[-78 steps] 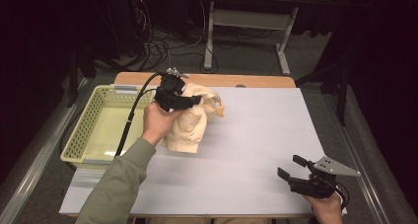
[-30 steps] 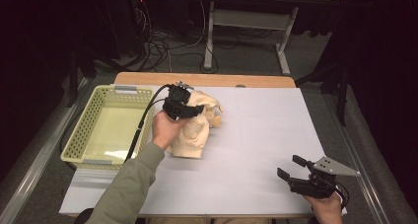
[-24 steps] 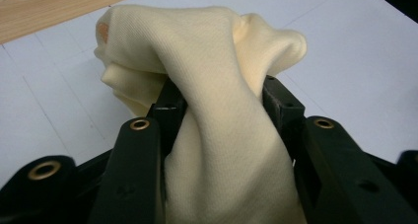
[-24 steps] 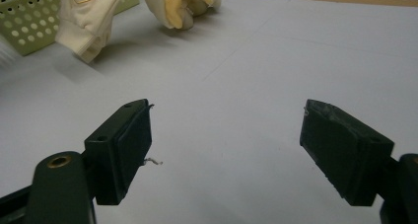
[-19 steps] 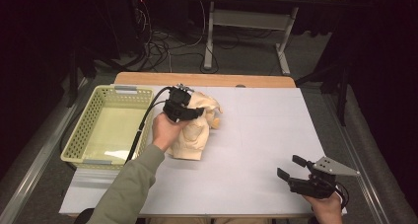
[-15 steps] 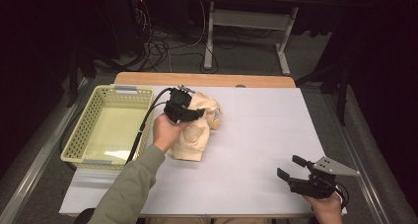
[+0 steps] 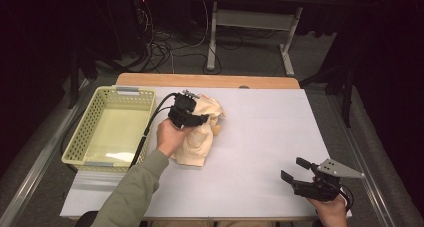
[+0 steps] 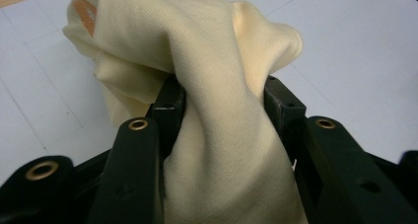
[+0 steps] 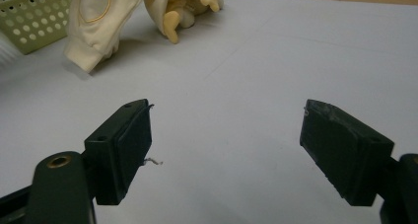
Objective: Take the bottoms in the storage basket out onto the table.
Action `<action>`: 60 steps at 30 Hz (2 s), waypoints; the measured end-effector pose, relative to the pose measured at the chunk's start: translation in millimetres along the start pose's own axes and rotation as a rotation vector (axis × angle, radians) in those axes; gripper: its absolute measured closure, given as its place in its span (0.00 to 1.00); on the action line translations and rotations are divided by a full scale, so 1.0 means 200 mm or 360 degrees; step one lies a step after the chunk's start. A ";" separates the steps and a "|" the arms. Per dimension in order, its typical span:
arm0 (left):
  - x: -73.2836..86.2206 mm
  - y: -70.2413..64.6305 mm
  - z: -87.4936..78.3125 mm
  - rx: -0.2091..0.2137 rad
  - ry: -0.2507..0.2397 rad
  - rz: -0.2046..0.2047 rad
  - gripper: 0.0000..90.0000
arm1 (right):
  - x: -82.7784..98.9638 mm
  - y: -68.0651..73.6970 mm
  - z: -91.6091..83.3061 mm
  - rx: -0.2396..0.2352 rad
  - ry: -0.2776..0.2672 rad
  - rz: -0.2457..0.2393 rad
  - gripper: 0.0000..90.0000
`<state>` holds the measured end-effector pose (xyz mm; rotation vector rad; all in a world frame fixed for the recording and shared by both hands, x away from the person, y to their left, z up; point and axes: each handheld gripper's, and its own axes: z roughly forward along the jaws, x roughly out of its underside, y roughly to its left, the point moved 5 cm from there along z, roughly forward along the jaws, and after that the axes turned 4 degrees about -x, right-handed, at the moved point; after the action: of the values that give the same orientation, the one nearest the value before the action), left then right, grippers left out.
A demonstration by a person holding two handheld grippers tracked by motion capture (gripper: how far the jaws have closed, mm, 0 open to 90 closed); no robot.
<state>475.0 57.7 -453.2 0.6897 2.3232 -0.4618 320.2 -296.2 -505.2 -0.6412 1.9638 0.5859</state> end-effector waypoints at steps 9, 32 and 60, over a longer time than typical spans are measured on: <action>0.02 -0.01 0.02 0.0013 0.0007 -0.0002 0.64 | 0.00 0.00 0.00 -0.0002 0.0002 -0.0002 0.22; 0.09 -0.06 0.16 0.0043 0.0131 0.0016 0.64 | 0.00 0.00 0.00 -0.0009 0.0005 -0.0004 0.22; 0.15 -0.08 0.28 0.0056 0.0221 0.0000 0.47 | 0.00 0.00 0.00 -0.0013 0.0009 -0.0005 0.23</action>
<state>474.4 28.2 -511.8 0.7600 2.4500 -0.4689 319.7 -295.2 -505.7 -0.6519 1.9662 0.5909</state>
